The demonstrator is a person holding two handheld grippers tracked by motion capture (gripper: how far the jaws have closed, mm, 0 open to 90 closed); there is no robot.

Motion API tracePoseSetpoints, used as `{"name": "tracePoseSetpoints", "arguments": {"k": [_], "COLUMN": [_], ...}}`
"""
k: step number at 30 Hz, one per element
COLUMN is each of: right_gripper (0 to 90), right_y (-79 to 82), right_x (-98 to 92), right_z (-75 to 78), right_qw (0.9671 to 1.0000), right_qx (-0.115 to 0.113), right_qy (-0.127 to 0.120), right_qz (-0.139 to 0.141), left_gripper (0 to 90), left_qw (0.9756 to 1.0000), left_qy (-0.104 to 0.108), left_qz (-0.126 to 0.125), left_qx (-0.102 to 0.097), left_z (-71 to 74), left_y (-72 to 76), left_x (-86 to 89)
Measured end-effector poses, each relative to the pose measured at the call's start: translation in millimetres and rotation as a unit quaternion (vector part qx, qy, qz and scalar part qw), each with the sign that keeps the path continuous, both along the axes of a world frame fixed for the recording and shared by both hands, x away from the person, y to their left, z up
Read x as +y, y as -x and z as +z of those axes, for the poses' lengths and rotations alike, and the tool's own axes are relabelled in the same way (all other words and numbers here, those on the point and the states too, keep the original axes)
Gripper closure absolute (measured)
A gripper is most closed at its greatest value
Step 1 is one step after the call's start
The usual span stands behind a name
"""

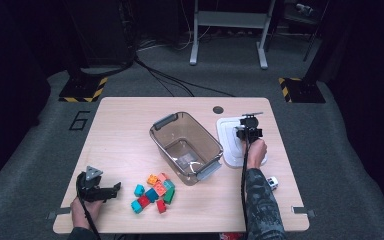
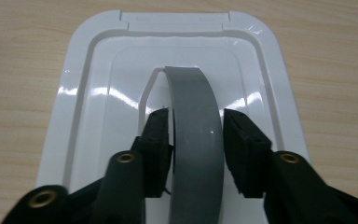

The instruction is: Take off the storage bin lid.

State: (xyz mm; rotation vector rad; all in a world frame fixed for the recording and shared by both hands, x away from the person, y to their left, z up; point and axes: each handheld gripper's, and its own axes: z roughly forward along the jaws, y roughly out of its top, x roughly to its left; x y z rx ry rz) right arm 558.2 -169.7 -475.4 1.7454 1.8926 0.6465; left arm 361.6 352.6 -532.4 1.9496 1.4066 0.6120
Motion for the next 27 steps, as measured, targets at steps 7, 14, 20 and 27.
{"name": "tracePoseSetpoints", "arguments": {"k": [7, 14, 20, 27], "right_gripper": [28.4, 15.2, 10.6, 2.3], "right_y": [12.7, 35.4, 58.9, 91.0], "right_x": [-9.7, -27.7, -34.1, -34.1], "right_z": [21.9, 40.5, 48.3, 58.5], "right_qw": [0.9993, 0.9971, 0.9945, 0.9901], "right_qx": [-0.005, -0.006, -0.004, -0.005], "right_qy": [-0.028, -0.039, -0.038, -0.032], "right_qz": [0.025, 0.065, 0.097, 0.136], "left_gripper": [3.6, 3.6, 3.6, 3.6], "left_qw": [1.0000, 1.0000, 1.0000, 1.0000], "left_qy": [0.000, 0.001, 0.001, 0.001], "left_qz": [0.000, 0.000, 0.000, 0.000], "left_qx": [0.000, -0.001, -0.001, -0.001], "left_z": [0.0, -0.1, -0.1, -0.2], "left_y": [0.0, 0.0, 0.0, 0.0], "left_x": [-0.1, -0.1, -0.1, -0.2]}}
